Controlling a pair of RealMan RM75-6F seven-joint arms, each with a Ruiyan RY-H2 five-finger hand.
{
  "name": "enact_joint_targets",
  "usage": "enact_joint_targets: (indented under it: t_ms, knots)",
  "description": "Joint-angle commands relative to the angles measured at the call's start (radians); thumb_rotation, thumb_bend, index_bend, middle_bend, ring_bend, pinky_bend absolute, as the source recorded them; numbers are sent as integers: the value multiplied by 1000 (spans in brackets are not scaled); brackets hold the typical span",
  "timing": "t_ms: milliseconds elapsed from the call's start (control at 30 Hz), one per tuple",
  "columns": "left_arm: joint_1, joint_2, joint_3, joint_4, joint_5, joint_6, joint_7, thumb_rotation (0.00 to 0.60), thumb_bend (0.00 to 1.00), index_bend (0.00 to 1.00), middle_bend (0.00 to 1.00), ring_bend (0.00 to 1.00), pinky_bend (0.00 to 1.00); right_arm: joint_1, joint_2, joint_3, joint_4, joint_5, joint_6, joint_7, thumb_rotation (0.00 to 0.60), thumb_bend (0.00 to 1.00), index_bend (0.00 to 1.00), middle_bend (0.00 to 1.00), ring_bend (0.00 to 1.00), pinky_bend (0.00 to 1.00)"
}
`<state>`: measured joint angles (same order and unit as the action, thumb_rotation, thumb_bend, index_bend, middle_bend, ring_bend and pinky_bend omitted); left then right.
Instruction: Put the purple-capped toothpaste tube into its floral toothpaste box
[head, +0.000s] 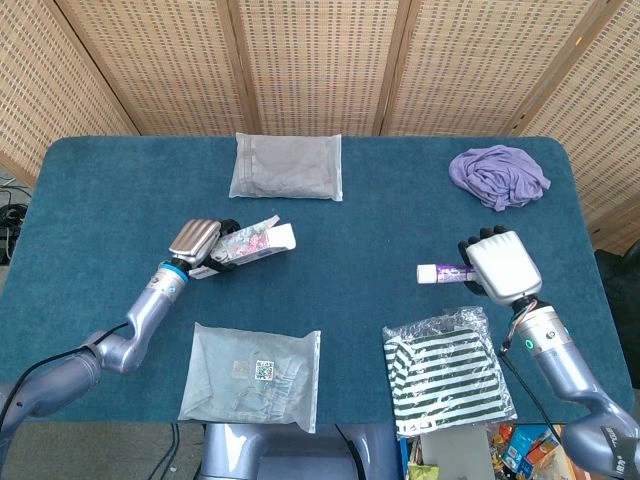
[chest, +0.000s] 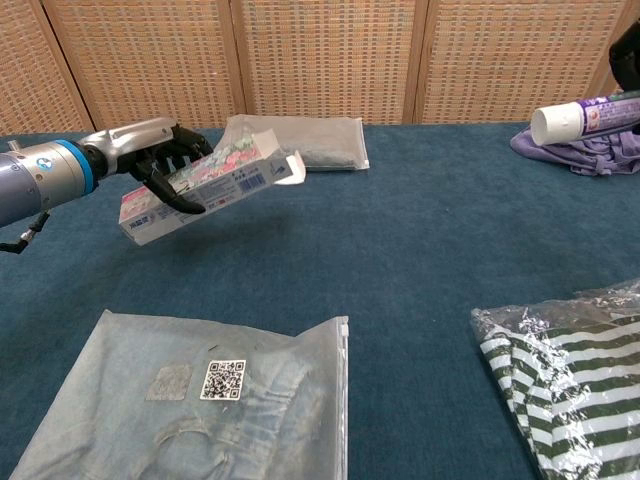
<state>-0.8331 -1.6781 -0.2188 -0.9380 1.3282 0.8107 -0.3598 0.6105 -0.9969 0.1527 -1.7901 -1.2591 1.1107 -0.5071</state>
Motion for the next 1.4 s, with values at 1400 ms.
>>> enact_joint_targets:
  t_ms: [1400]
  knots:
    - [-151, -91, 15, -70, 237, 288, -424, 600, 250, 536, 512, 477, 506, 283, 86, 138, -307, 108, 23, -710, 600, 575, 607, 622, 470, 458]
